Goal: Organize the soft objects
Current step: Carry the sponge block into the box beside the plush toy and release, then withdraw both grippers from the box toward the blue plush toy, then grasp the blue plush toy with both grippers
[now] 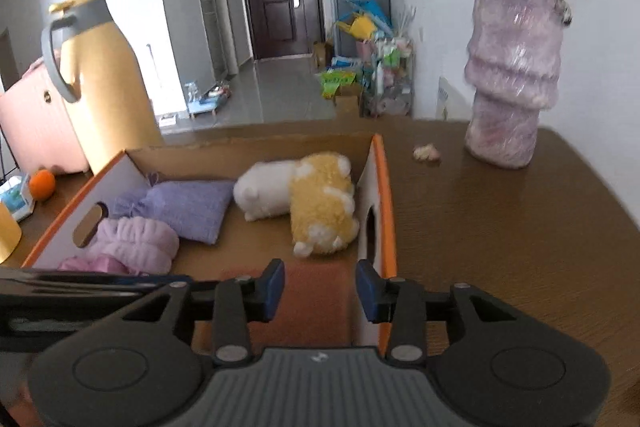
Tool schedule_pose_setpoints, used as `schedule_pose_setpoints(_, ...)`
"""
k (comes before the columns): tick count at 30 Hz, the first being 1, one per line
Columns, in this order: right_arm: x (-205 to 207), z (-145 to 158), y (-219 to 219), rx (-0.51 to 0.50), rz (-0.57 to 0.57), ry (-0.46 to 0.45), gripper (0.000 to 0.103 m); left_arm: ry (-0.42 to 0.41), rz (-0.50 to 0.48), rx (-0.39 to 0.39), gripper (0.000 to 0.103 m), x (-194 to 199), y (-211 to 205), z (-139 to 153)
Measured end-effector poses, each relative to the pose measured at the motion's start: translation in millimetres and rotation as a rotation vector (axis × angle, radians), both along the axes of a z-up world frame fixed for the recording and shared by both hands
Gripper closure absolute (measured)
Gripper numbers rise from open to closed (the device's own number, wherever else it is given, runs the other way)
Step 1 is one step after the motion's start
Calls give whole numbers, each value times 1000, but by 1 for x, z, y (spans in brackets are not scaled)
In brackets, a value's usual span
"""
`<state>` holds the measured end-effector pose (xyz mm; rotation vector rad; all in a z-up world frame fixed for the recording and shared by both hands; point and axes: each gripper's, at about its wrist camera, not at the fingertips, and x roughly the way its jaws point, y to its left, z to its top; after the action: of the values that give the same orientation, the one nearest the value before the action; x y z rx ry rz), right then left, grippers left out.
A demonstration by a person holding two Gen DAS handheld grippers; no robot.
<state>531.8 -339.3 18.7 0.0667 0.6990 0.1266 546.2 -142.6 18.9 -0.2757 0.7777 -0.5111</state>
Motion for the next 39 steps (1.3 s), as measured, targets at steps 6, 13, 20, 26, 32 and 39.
schedule_pose_setpoints(6, -24, 47, -5, -28, 4, -72, 60, -174, 77, 108, 56, -36, 28, 58)
schedule_pose_setpoints(13, -87, 99, -2, -39, 29, -230, 44, -411, 214, 255, 22, -107, 68, 109)
schedule_pose_setpoints(20, -185, 92, 24, -115, 68, -462, 22, -605, 301, 331, 7, -211, 94, 96)
schedule_pose_setpoints(26, -249, 64, 44, -75, 87, -503, 21, -646, 310, 341, 3, -283, 102, 71)
schedule_pose_setpoints(32, -308, 13, 54, -3, 112, -433, 17, -551, 336, 342, 3, -339, 119, 34)
schedule_pose_setpoints(39, -342, -33, 58, 109, 98, -265, 18, -446, 287, 343, 3, -356, 123, 5)
